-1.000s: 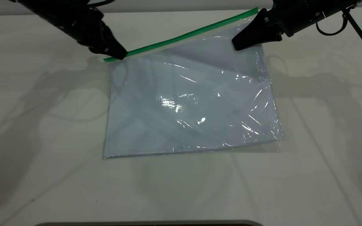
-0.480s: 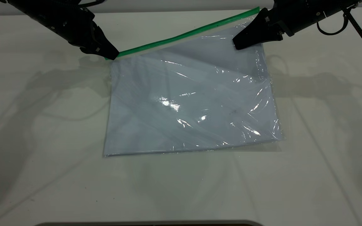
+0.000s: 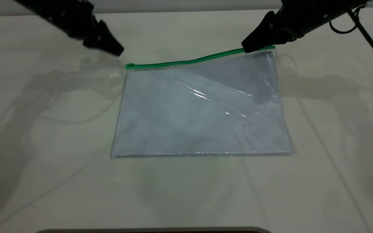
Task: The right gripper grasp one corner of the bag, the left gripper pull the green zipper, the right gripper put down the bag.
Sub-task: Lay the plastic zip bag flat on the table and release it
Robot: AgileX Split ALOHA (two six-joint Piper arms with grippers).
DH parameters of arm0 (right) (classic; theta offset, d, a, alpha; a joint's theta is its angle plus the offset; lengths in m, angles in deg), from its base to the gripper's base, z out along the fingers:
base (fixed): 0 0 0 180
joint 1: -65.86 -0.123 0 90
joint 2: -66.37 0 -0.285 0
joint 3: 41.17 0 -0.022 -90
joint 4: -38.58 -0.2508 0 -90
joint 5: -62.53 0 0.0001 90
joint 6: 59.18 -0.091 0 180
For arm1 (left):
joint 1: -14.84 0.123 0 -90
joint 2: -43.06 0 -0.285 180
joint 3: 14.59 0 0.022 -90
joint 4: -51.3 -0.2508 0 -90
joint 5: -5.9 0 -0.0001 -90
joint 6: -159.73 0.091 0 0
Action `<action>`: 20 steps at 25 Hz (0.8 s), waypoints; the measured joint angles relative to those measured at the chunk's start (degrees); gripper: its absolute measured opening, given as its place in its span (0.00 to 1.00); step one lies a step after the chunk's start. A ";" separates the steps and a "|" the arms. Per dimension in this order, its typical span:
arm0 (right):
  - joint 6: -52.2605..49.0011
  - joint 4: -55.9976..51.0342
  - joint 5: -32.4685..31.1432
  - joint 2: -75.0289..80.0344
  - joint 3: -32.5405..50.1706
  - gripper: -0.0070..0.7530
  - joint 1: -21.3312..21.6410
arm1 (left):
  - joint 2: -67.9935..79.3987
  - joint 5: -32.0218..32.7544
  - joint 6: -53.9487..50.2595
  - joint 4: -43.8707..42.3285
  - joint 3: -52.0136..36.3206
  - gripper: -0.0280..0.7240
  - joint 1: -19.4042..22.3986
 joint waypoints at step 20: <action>-49.02 41.06 -7.45 -37.52 0.00 0.69 -3.56 | -41.92 18.39 -36.91 -22.18 0.00 0.67 -4.09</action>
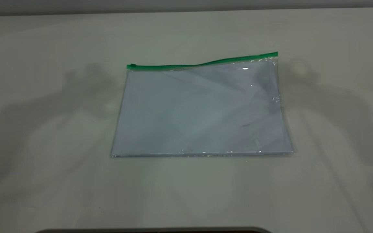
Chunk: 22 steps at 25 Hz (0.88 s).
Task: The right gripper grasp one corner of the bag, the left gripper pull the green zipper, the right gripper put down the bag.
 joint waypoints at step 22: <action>-35.95 26.68 -19.58 -49.19 29.63 0.61 -0.87 | -40.28 12.72 -32.20 -25.66 -25.21 0.61 0.00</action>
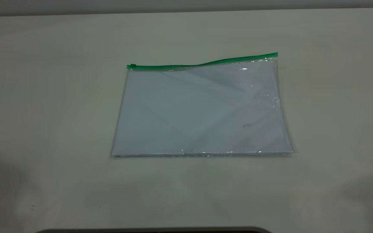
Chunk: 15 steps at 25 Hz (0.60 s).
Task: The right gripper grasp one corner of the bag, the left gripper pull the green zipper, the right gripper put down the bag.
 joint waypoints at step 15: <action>-4.40 3.02 7.04 -26.42 26.53 0.61 0.00 | -23.22 -0.75 -12.40 -0.27 -36.97 0.61 0.00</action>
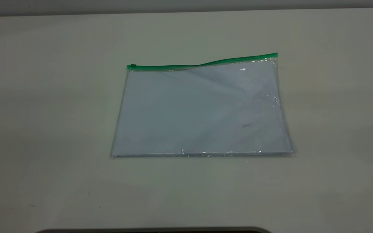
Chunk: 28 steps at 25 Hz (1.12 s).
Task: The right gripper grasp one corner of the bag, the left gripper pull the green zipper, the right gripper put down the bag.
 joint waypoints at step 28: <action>-0.29 -0.79 -0.05 -16.00 0.00 0.61 8.30 | -27.69 -1.47 -0.13 0.15 -3.69 0.61 4.37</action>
